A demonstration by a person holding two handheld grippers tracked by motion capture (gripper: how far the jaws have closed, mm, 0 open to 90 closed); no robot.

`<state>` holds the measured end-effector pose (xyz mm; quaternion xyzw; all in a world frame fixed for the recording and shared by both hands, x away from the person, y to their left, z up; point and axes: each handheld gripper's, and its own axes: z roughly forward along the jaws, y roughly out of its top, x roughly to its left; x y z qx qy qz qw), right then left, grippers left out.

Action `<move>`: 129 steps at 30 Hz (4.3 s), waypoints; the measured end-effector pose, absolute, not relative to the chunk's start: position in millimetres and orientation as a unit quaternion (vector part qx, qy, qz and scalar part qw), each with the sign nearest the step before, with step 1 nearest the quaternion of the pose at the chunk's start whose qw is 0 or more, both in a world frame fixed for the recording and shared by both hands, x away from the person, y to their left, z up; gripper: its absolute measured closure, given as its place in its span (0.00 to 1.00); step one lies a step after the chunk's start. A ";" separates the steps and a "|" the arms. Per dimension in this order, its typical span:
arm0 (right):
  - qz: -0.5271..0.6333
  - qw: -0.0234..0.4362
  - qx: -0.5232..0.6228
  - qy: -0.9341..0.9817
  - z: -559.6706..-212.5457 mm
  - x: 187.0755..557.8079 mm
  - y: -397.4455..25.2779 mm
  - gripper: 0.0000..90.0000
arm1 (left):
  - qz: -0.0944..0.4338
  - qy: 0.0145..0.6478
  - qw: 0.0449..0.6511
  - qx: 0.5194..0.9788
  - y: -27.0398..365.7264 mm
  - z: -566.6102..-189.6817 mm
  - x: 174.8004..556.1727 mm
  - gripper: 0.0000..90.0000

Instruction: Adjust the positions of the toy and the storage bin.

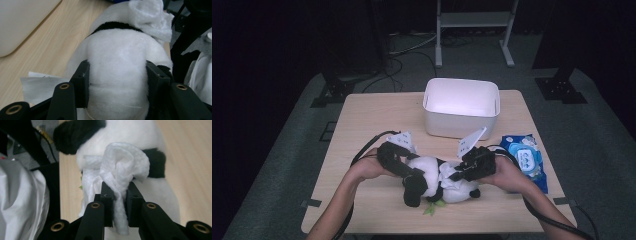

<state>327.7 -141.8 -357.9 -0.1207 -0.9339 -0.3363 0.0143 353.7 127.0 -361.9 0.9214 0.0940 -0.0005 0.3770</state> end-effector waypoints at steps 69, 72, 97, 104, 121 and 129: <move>-0.366 0.006 -0.176 -0.914 -373.0 352.6 -148.9 0.89 | 0.024 0.124 0.425 0.896 136.6 -388.1 341.6 0.14; -0.358 0.018 -0.166 -0.919 -373.1 345.4 -150.4 0.89 | 0.028 0.127 0.423 0.897 139.0 -390.2 334.6 0.12; -0.386 -0.019 -0.179 -0.905 -378.7 302.3 -203.9 0.86 | 0.012 0.159 0.427 0.890 149.8 -406.7 327.1 0.10; -0.393 -0.012 -0.218 -0.893 -399.8 299.5 -233.1 0.85 | 0.014 0.160 0.427 0.890 149.7 -406.6 326.4 0.10; -0.384 -0.022 -0.164 -0.908 -383.2 291.7 -192.3 0.86 | 0.011 0.162 0.432 0.887 150.2 -407.7 324.3 0.10; -0.373 -0.029 -0.125 -0.919 -371.9 298.4 -155.7 0.86 | 0.011 0.161 0.434 0.886 149.9 -407.8 322.8 0.10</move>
